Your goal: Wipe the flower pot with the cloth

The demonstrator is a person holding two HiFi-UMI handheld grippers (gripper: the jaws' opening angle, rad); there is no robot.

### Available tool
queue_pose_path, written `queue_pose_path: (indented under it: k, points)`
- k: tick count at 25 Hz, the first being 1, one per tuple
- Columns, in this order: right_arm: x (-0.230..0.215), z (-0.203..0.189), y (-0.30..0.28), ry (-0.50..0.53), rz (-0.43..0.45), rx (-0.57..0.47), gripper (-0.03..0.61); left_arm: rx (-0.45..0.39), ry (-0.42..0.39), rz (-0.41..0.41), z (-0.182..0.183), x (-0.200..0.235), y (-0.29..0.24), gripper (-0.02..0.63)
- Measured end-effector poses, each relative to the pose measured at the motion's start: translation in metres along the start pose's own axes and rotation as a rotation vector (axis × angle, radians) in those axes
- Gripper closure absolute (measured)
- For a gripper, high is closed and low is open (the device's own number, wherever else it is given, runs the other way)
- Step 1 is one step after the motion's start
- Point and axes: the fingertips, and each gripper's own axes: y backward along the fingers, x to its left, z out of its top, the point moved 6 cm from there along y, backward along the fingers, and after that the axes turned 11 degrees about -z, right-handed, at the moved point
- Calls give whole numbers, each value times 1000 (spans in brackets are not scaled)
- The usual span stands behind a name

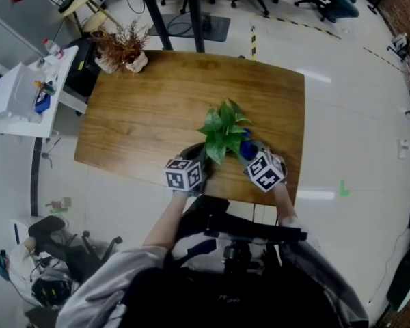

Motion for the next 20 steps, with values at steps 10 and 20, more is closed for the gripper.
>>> queue_pose_path:
  k: [10, 20]
  points:
    - [54, 3, -14, 84, 106, 61, 499, 6, 9, -7, 1, 3, -6, 613]
    - [32, -16, 3, -89, 51, 89, 498, -8, 25, -31, 3, 5, -4, 612]
